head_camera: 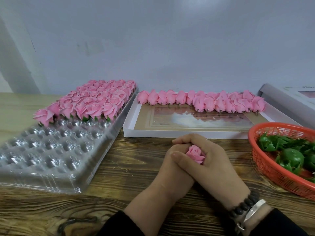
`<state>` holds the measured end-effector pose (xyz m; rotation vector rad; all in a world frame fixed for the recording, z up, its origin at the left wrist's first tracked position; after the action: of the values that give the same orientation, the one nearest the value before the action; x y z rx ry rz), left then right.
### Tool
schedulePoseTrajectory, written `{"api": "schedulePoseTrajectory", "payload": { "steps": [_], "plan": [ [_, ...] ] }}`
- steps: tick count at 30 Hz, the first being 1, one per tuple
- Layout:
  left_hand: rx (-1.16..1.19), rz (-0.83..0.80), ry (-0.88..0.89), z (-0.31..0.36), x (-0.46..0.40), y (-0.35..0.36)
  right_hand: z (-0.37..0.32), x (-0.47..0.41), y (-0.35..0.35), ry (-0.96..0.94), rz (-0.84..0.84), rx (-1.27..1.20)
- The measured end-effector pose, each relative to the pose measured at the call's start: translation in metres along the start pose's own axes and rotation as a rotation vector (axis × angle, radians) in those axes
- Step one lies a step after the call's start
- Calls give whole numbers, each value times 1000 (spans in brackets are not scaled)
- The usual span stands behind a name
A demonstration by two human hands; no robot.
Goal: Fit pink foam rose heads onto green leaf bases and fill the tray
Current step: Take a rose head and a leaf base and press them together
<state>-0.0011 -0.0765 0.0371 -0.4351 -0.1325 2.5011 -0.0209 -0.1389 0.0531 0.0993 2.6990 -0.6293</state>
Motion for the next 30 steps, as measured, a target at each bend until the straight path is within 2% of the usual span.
{"api": "schedulePoseTrajectory", "payload": {
  "steps": [2, 6, 8, 10, 13, 16, 20, 22, 25, 27, 30],
  "plan": [
    [6, 89, 8, 0, 0, -7, 4, -1, 1, 22, -51, -36],
    [99, 130, 47, 6, -2, -14, 11, -1, 1, 37, -101, -80],
    [94, 179, 23, 6, -4, -19, 9, 0, -4, 2, -51, -63],
    [83, 208, 6, 1, -4, -22, -2, 0, -9, -113, 32, 92],
    [26, 179, -1, 3, -2, -22, -13, 1, -8, -241, 71, 196],
    [-143, 176, -38, 0, -3, -20, -11, 1, -8, -235, 69, 155],
    [-175, 204, -98, -6, -5, -22, -8, 0, -10, -206, 71, 155],
    [-129, 171, -159, -16, -6, -24, -8, -2, -12, -211, 62, 160],
    [71, 0, -253, -22, -7, -21, -13, -1, -12, -256, 12, 178],
    [-9, -112, -259, -16, -3, -19, -15, 1, -9, -275, -40, 195],
    [-132, -150, -276, -14, -1, -19, -16, 2, -8, -262, -82, 158]
  ]
}}
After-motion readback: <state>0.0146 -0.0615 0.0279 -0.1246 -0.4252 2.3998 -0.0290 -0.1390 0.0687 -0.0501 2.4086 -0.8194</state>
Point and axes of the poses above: each hand's wrist, its own x-axis away from the middle knuckle, its own y-axis out of the palm, z = x × y, the point moved 6 cm from there along -x, towards the middle knuckle, and after that the axes turned 2 degrees about -z, right-handed, at the moved point
